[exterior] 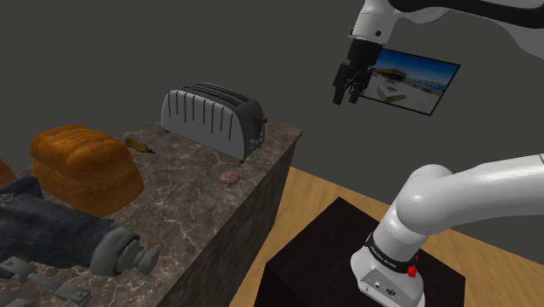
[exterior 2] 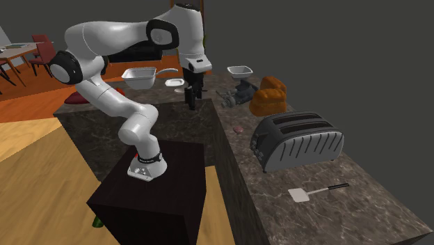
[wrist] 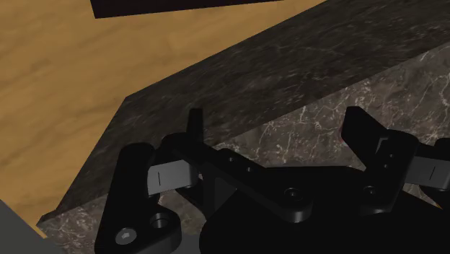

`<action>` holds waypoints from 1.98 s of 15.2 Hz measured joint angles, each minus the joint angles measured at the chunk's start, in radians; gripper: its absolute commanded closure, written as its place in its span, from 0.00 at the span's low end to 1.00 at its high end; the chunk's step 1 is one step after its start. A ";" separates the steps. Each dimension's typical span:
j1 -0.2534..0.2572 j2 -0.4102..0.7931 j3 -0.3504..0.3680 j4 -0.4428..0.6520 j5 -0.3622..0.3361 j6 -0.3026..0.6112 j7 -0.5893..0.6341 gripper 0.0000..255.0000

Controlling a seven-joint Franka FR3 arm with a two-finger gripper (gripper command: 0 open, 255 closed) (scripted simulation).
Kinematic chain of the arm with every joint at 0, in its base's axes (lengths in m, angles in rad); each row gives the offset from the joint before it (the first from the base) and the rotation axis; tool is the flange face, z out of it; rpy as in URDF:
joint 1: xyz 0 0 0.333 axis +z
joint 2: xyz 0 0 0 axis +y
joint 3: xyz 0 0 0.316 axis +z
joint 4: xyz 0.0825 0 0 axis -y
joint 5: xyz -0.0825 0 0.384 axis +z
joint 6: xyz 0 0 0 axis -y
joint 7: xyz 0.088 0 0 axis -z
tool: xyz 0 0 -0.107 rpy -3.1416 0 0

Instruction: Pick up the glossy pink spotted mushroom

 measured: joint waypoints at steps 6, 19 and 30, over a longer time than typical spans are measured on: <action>0.016 0.053 0.051 -0.063 0.042 0.109 0.058 0.00; 0.066 0.381 0.208 -0.095 0.136 0.466 0.228 0.00; 0.102 0.745 0.312 0.020 0.122 0.715 0.383 0.00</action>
